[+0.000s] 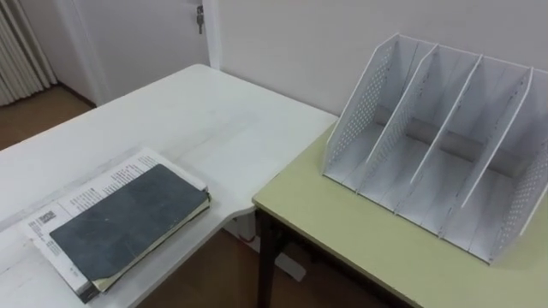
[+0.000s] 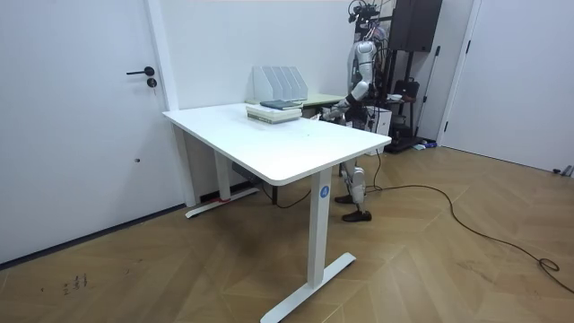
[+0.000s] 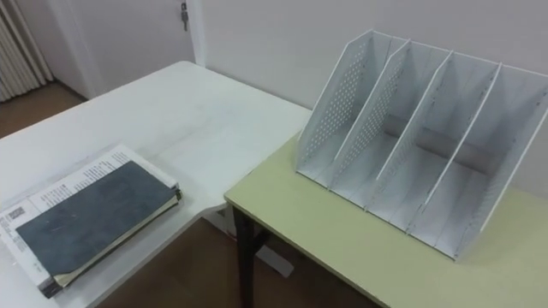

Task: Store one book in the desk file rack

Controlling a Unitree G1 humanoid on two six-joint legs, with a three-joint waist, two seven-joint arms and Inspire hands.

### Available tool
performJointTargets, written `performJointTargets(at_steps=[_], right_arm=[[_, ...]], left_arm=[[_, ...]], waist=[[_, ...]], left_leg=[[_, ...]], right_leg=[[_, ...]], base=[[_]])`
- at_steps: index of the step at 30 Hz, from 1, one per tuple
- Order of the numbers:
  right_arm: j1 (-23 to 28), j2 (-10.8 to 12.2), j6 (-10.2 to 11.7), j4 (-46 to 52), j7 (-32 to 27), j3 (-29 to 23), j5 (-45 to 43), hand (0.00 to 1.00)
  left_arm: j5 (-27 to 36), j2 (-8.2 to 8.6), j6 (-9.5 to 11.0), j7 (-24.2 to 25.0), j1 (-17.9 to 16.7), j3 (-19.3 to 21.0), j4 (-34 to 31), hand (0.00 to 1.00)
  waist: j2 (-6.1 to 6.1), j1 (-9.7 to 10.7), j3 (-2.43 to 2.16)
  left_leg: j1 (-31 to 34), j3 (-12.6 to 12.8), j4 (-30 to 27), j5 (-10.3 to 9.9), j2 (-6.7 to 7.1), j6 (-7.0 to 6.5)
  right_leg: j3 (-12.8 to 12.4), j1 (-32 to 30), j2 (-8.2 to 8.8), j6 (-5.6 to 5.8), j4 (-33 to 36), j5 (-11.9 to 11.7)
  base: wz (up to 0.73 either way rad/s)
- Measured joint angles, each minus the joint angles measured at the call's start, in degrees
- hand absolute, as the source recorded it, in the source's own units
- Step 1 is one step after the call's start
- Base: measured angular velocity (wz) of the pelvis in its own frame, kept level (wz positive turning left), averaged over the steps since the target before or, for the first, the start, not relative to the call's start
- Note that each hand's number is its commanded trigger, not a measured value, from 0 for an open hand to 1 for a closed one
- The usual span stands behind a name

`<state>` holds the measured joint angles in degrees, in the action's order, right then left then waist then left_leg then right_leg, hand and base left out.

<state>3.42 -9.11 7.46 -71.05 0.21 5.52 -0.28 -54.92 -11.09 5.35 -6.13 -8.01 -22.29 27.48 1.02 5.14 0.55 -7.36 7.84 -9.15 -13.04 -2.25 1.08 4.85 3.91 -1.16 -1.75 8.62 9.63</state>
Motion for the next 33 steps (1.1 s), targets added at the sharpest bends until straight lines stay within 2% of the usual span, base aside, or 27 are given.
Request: performJointTargets(at_steps=[4, 9, 17, 20, 23, 33], right_arm=[[-0.1, -0.1, 0.0, 0.0, 0.0, 0.0, 0.0, 0.00], [-0.1, -0.3, 0.0, -0.2, -0.1, 0.0, 0.0, 0.00], [0.0, -0.4, 0.0, -0.2, -0.6, 0.0, 0.2, 0.00], [0.0, -0.4, 0.0, -0.2, -0.8, 0.0, 0.4, 0.00], [-0.1, -0.4, -0.5, -0.2, -0.9, 0.0, 0.3, 0.00], [-0.2, -0.4, -1.2, -0.7, -0.9, 0.0, 1.1, 0.00]], left_arm=[[-3.9, -1.69, 0.0, -2.4, 0.0, -1.0, -5.3, 0.00], [-6.0, -1.62, 0.1, -6.4, 0.1, -1.0, -7.7, 0.00], [-6.0, -2.01, 0.8, -11.6, 0.2, -0.4, -11.9, 0.00], [-6.1, -2.89, 1.0, -13.2, 0.2, -0.4, -16.4, 0.00], [-6.0, -2.70, 1.2, -16.2, 0.3, -0.4, -18.2, 0.00], [-6.0, -2.89, 1.6, -18.6, 0.3, -0.4, -20.9, 0.00]], waist=[[-0.22, 0.4, -0.08], [-0.67, 1.2, -0.26], [-0.91, 0.8, -0.24], [-0.94, 1.0, -0.26], [-1.29, 0.9, -0.45], [-1.37, 0.8, -0.49]], left_leg=[[0.0, 0.0, 0.0, 0.0, 0.02, 0.00], [0.2, 0.0, 0.1, 0.0, -0.03, 0.00], [0.3, 0.0, 0.0, 0.0, -0.05, 0.00], [0.8, -0.1, -0.1, 0.0, -0.06, 0.00], [0.7, -0.2, -0.1, 0.0, -0.06, 0.00], [0.8, -0.5, -0.3, 0.0, -0.08, -0.02]], right_leg=[[0.1, 0.1, 0.01, 0.00, -0.1, 0.0], [0.2, 0.2, -0.05, 0.01, 0.0, 0.0], [0.5, 0.2, 0.01, 0.01, 0.0, 0.0], [1.3, 0.1, 0.10, 0.01, 0.0, 0.0], [1.6, 0.2, 0.10, 0.01, 0.0, 0.0], [1.7, 0.3, 0.10, -0.04, 0.0, 0.0]], base=[[0.00], [0.00], [0.01], [0.14], [0.05], [0.01]])
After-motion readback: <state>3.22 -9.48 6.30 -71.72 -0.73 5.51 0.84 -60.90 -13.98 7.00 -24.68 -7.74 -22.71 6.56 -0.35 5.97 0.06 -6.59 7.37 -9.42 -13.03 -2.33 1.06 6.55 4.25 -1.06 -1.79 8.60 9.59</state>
